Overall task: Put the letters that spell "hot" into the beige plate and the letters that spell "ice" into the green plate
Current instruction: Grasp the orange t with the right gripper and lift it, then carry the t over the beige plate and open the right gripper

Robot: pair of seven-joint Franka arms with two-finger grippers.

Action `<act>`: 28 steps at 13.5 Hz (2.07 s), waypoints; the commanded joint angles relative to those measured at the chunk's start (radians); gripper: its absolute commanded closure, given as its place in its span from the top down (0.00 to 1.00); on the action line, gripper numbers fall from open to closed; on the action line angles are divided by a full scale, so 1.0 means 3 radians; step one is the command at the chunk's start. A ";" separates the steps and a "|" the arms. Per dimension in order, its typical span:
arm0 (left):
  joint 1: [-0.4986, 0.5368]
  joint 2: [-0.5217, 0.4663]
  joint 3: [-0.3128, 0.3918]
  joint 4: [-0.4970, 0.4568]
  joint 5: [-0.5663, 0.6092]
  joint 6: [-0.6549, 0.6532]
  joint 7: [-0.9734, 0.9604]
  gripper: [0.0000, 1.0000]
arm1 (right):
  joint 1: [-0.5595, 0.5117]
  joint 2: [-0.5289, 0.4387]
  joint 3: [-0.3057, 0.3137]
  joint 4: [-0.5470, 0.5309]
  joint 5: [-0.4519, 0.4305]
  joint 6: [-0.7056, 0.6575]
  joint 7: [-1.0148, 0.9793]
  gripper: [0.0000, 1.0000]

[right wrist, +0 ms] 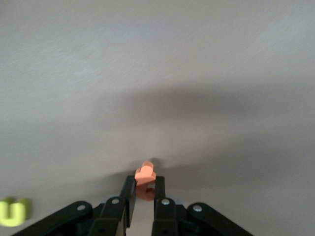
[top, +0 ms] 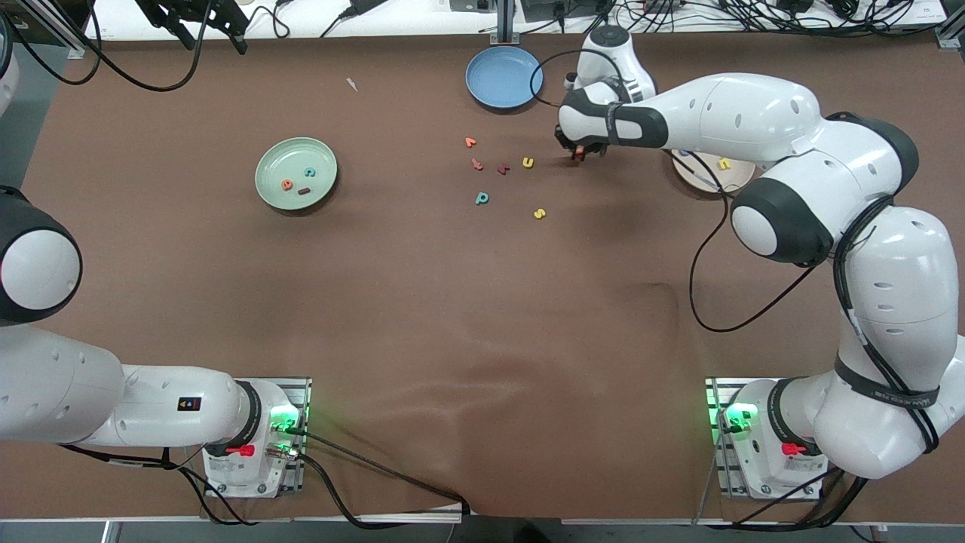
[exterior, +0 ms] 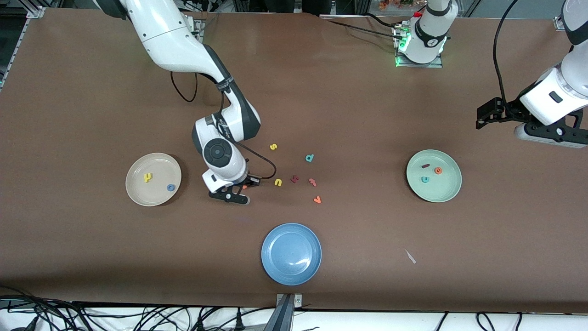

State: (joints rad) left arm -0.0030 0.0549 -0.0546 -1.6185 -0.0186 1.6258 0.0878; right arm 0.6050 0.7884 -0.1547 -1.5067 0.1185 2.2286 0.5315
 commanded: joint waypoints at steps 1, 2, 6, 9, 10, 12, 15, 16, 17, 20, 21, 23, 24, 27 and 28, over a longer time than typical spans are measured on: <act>-0.0010 0.0098 -0.0002 0.0108 -0.0045 -0.0056 0.0034 1.00 | -0.0048 -0.0203 -0.0235 -0.0151 -0.0042 -0.0260 -0.0655 0.00; -0.0010 0.0169 0.0003 0.0138 -0.0050 -0.0045 0.0034 1.00 | -0.0048 -0.0280 -0.0327 -0.0279 -0.0042 -0.0245 -0.0814 0.00; 0.0010 0.0211 -0.0002 0.0241 -0.0045 -0.0066 0.0024 1.00 | -0.0058 -0.0668 -0.0705 -0.0739 -0.0037 -0.0270 -0.1545 0.00; 0.0010 0.0221 0.0003 0.0256 -0.0045 -0.0050 0.0009 1.00 | -0.0058 -0.0996 -0.0966 -0.1179 -0.0022 -0.0219 -0.2036 0.00; 0.0010 0.0221 0.0008 0.0256 -0.0045 -0.0056 0.0009 1.00 | -0.0058 -0.1063 -0.1063 -0.1322 -0.0022 -0.0153 -0.2179 0.00; 0.0000 0.0231 0.0008 0.0256 0.0016 -0.0050 0.0004 1.00 | -0.0063 -0.1099 -0.1161 -0.1532 0.0019 0.0087 -0.2425 0.02; -0.0026 0.0246 0.0003 0.0256 0.0098 -0.0050 -0.0032 1.00 | -0.0089 -0.1033 -0.1146 -0.1502 0.0217 0.0103 -0.2385 1.00; -0.0021 0.0241 0.0003 0.0256 0.0098 -0.0050 -0.0032 1.00 | -0.0089 -0.1043 -0.1136 -0.1462 0.0335 0.0068 -0.2401 1.00; -0.0005 0.0236 0.0003 0.0276 0.0103 -0.0050 -0.0032 1.00 | -0.0089 -0.1048 -0.1131 -0.1395 0.0377 -0.0003 -0.2416 1.00; 0.0000 0.0256 0.0003 0.0374 0.0098 -0.0050 -0.0037 1.00 | -0.0074 -0.1053 -0.1126 -0.1069 0.0382 -0.0488 -0.2385 1.00; 0.0000 0.0257 0.0003 0.0379 0.0103 -0.0050 -0.0032 1.00 | -0.0069 -0.1053 -0.1126 -0.0956 0.0387 -0.0632 -0.2380 1.00; 0.0005 0.0257 0.0008 0.0379 0.0103 -0.0050 -0.0027 1.00 | -0.0058 -0.1048 -0.1120 -0.0706 0.0382 -0.0888 -0.2218 1.00; 0.0010 0.0257 0.0008 0.0379 0.0108 -0.0050 -0.0027 1.00 | -0.0043 -0.1038 -0.1120 -0.0588 0.0382 -0.1025 -0.2115 1.00; -0.0046 0.0241 -0.0053 0.0338 0.0357 -0.0162 -0.0189 1.00 | 0.0028 -0.1027 -0.1115 -0.0393 0.0372 -0.1287 -0.1971 1.00; -0.0066 0.0236 -0.0160 0.0338 0.0465 -0.0193 -0.0246 1.00 | 0.0074 -0.1038 -0.1115 -0.0372 0.0372 -0.1318 -0.1946 1.00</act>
State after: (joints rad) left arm -0.0075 0.1195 -0.0630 -1.5366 0.0539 1.6034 0.0639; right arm 0.6105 0.4781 -0.4899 -1.6430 0.2173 1.8720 -0.0772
